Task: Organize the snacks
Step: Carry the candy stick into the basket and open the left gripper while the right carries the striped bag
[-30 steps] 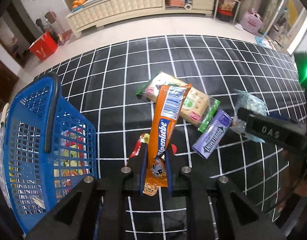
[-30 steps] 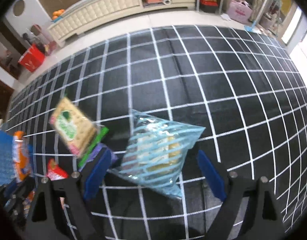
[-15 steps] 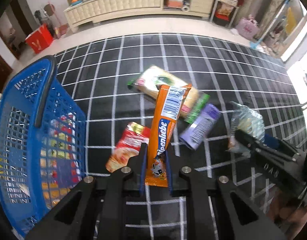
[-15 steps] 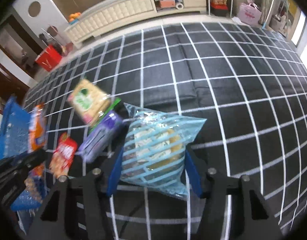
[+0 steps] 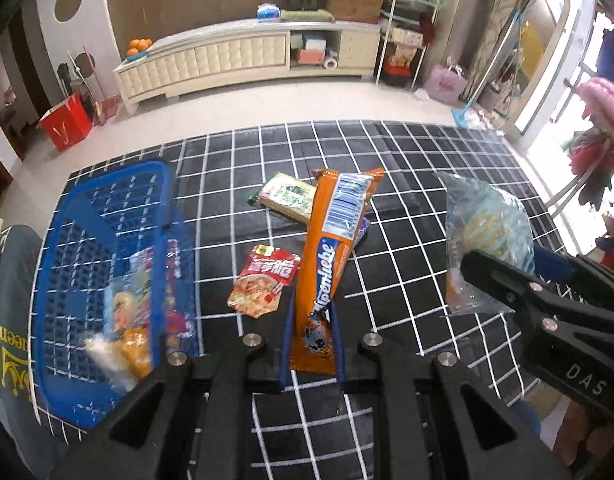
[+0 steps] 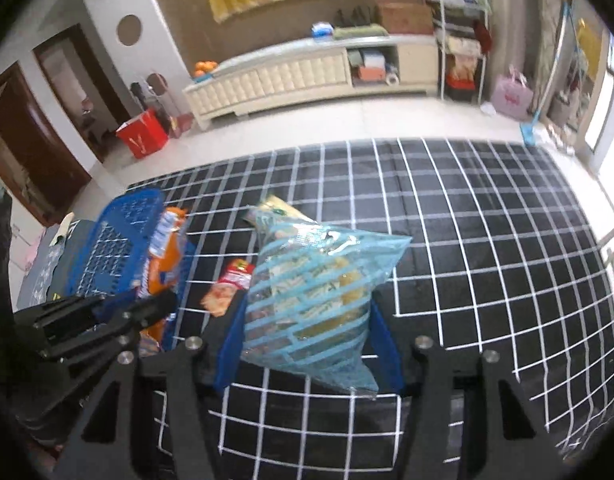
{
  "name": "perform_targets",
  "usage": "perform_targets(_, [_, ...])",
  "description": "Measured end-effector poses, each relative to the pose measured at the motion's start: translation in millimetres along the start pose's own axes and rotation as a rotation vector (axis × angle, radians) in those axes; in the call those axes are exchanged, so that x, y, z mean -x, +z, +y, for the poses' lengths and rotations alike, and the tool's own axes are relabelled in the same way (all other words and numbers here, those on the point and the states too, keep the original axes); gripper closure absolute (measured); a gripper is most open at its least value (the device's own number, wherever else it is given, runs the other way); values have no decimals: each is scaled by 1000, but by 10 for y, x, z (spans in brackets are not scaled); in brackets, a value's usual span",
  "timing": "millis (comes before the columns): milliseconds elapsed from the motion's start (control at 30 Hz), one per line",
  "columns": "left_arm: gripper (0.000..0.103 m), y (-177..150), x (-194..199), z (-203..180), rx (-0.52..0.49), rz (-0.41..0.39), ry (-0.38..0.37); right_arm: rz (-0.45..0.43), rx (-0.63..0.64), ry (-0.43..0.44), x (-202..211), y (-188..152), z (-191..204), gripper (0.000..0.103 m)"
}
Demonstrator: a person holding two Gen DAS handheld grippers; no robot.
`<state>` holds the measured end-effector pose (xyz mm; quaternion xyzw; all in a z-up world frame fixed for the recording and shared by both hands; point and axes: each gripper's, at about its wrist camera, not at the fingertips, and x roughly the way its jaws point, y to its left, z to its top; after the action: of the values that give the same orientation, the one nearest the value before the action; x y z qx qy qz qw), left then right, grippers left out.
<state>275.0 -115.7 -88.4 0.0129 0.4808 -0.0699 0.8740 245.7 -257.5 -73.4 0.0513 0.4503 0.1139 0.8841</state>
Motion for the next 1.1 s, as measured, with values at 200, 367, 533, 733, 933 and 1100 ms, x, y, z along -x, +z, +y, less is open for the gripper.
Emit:
perform_targets(200, [88, -189, 460, 355, 16, -60, 25, -36, 75, 23, 243, -82, 521, 41])
perform_targets(367, [88, -278, 665, 708, 45, -84, 57, -45, 121, 68, 310, -100, 857, 41])
perform_targets(533, [88, -337, 794, 1090, 74, -73, 83, -65, 162, 106, 344, -85, 1215, 41])
perform_targets(733, [88, -296, 926, 1502, 65, -70, 120, -51, 174, 151, 211, 0, 1525, 41])
perform_targets(933, [88, -158, 846, 1758, 48, -50, 118, -33, 201, 184, 30, 117, 1823, 41])
perform_targets(1100, [88, -42, 568, 1983, 58, 2, 80, -13, 228, 158, -198, 186, 1970, 41])
